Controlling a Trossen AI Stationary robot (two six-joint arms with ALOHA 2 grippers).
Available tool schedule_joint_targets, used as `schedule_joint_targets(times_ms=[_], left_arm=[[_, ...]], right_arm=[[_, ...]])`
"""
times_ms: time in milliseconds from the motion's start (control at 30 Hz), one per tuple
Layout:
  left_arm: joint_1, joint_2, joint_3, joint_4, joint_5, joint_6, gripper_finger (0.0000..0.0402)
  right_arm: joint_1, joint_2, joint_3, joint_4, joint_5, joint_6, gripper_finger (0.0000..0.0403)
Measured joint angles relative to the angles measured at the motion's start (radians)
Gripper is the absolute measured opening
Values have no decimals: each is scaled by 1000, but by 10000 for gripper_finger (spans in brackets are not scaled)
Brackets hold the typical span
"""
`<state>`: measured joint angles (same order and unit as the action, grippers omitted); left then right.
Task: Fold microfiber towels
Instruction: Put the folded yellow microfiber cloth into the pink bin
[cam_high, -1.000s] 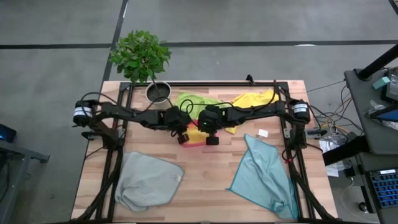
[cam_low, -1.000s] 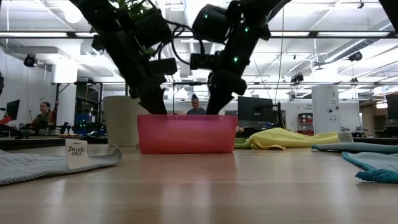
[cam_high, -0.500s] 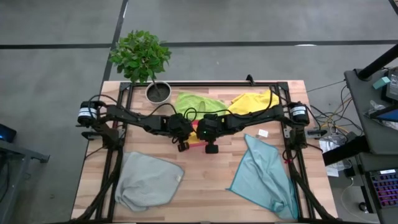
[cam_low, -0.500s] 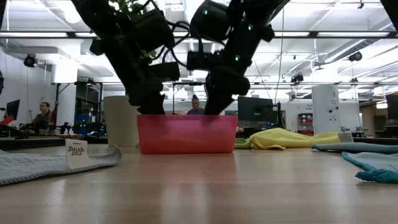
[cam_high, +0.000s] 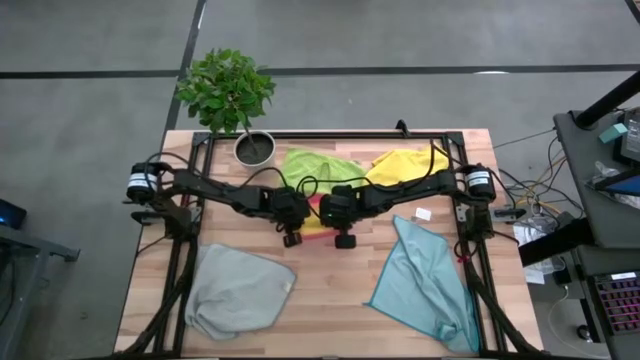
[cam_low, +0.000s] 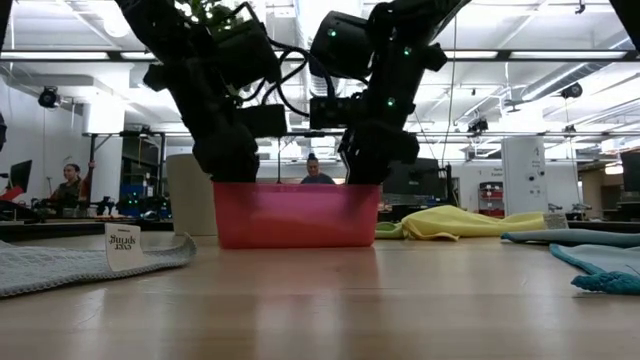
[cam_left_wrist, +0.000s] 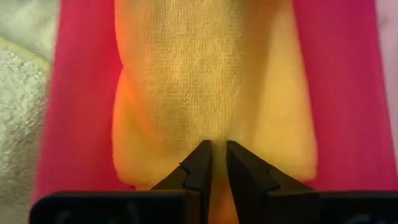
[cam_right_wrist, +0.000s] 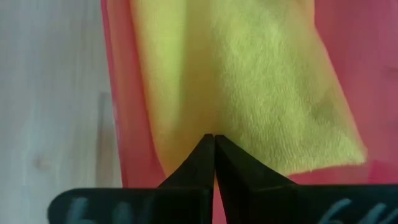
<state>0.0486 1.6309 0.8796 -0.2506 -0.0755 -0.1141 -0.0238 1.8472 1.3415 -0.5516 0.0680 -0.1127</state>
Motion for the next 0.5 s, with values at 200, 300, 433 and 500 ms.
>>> schedule_joint_targets(times_ms=[200,300,433,500], left_arm=[[0,-64,11,-7,4,50,35],[2,-91,11,-7,-13,75,35],[4,-100,10,-1,-134,119,35],[7,-91,8,0,-193,126,35]], right_arm=[[0,-43,11,-5,2,-14,9],[-7,-58,13,6,5,-24,9],[-31,-60,13,24,11,-45,9],[-44,-60,13,38,12,-53,9]])
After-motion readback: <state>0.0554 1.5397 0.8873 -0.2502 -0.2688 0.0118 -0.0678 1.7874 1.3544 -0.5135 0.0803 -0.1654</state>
